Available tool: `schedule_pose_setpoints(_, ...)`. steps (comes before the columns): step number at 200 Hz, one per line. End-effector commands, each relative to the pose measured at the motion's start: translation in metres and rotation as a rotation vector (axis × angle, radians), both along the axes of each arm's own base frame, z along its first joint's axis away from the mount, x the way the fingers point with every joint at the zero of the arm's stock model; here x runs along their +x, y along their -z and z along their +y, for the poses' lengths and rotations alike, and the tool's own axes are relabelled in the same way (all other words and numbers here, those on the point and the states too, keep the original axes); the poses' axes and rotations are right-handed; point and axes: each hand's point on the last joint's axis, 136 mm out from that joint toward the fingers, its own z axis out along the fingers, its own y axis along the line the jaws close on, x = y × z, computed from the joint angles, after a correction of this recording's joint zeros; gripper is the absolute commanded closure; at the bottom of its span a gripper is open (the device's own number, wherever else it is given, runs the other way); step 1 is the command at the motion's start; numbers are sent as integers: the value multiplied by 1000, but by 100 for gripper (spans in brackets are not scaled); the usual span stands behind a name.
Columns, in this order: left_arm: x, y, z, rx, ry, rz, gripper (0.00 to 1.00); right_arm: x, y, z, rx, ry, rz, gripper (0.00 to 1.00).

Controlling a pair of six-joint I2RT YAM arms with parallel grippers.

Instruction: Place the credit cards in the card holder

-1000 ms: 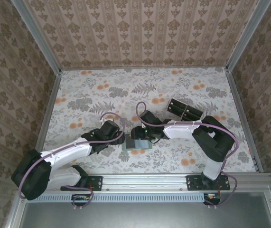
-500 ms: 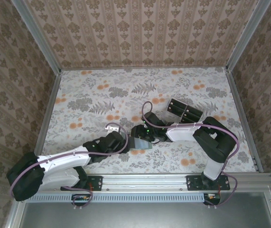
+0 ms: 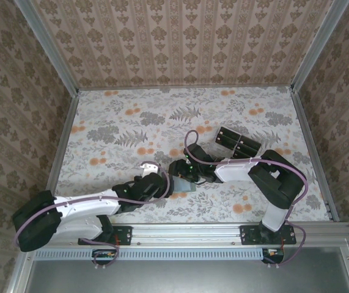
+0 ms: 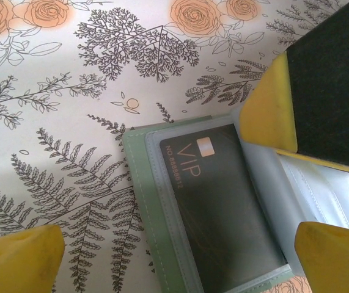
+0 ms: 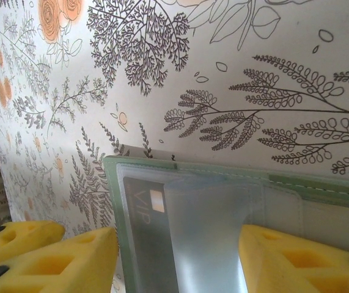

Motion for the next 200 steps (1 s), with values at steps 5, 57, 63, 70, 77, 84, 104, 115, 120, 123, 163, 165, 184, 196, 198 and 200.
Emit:
schedule_pose_setpoints(5,6,-9,-12,-25,-3,-33,0,-12,12,-3,-3,-11,58,44)
schedule_pose_setpoints(57,8,-6,-23,-19,13,-35,0,-12,10,-2,8,-14,58,43)
schedule_pose_setpoints(63,9,-6,-24,-17,14,-34,0,-12,10,-2,10,-14,59,43)
schedule_pose_setpoints(70,9,-5,-25,-14,16,-34,0,-11,9,-2,10,-14,58,43)
schedule_pose_setpoints(77,9,-5,-25,-12,16,-34,0,-11,9,-2,11,-14,58,43)
schedule_pose_setpoints(84,9,-4,-26,-12,17,-35,0,-11,9,-1,13,-14,58,43)
schedule_pose_setpoints(104,10,-2,-28,-3,19,-33,0,-12,8,-1,16,-15,58,43)
schedule_pose_setpoints(115,11,0,-29,6,20,-32,0,-12,8,-1,16,-16,57,43)
schedule_pose_setpoints(120,11,1,-29,9,20,-30,0,-12,8,-1,17,-16,57,43)
schedule_pose_setpoints(123,11,2,-29,11,19,-29,0,-12,7,-1,17,-16,57,43)
schedule_pose_setpoints(163,11,11,-28,49,21,-23,0,-11,5,0,24,-18,56,43)
schedule_pose_setpoints(165,11,12,-27,52,21,-22,0,-11,5,0,24,-19,56,43)
schedule_pose_setpoints(184,10,19,-24,74,16,-13,0,-10,2,0,27,-17,53,43)
schedule_pose_setpoints(196,9,22,-22,83,8,-7,0,-9,1,-1,28,-15,51,43)
schedule_pose_setpoints(198,9,22,-21,86,5,-7,0,-9,0,-2,29,-16,48,43)
schedule_pose_setpoints(200,9,22,-20,88,3,-7,0,-8,-2,-2,31,-15,46,43)
